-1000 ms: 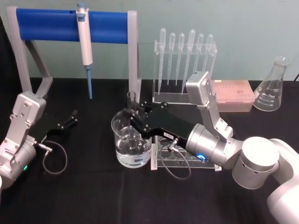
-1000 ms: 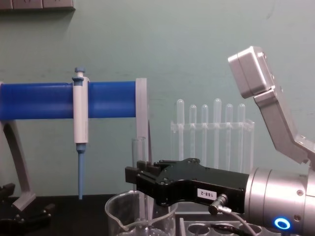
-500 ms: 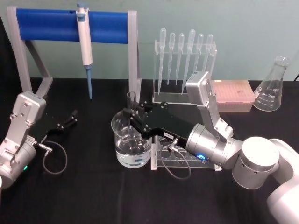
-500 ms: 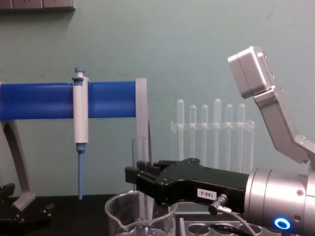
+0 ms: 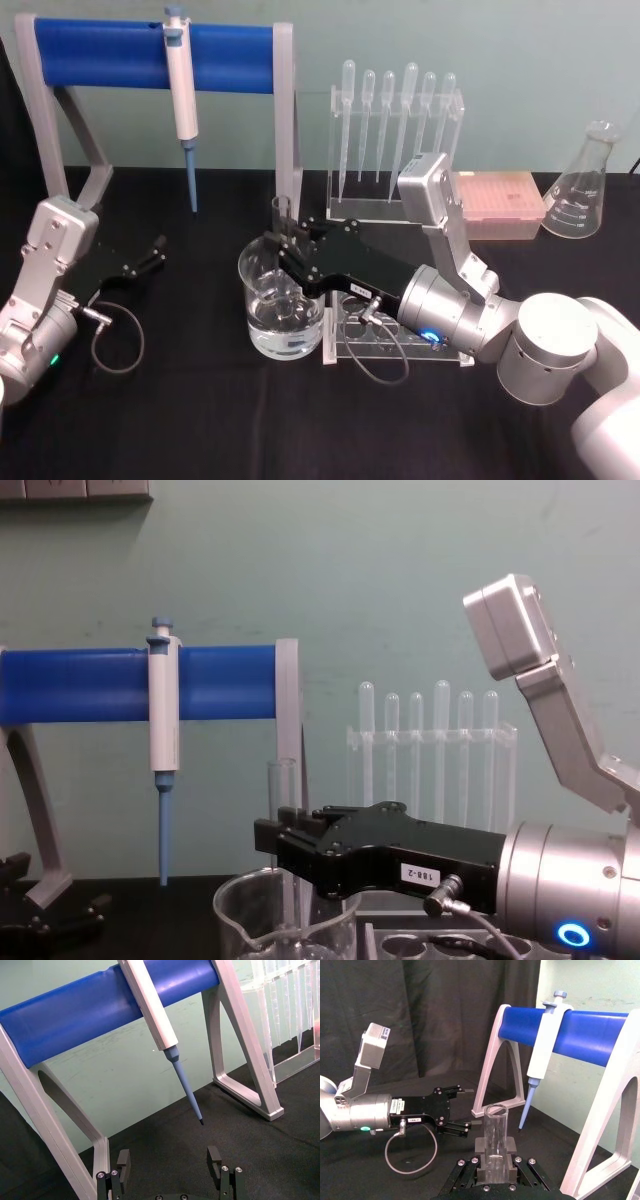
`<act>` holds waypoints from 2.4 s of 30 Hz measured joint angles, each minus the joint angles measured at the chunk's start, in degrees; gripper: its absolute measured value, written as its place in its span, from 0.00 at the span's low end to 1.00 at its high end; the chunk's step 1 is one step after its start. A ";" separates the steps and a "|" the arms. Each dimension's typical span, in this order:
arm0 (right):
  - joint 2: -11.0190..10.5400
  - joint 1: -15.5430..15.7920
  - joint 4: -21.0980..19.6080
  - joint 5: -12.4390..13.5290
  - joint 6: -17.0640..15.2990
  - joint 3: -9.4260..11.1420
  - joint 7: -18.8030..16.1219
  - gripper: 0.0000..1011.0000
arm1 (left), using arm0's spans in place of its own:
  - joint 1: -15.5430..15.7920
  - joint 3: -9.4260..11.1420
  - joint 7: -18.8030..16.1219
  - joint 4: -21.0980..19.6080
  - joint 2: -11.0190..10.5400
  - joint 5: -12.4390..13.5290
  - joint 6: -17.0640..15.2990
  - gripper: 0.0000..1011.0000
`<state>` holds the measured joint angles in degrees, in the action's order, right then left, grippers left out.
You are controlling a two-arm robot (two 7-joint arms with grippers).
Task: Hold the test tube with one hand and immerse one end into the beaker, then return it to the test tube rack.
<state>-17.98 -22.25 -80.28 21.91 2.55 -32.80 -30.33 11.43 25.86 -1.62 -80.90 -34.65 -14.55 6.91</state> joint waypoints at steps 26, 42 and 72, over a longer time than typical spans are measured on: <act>0.00 0.00 0.00 0.00 0.00 0.00 0.00 0.22 | 0.00 0.00 0.00 0.00 0.00 0.00 0.00 0.99; 0.00 0.00 0.00 0.00 0.00 0.00 0.00 0.22 | 0.00 0.00 0.00 0.00 0.00 0.00 0.00 0.99; 0.00 0.00 0.00 0.00 0.00 0.00 0.00 0.22 | 0.00 0.00 0.00 0.00 0.00 0.00 0.00 0.99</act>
<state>-17.98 -22.25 -80.27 21.92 2.55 -32.80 -30.33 11.43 25.86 -1.62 -80.90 -34.65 -14.55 6.91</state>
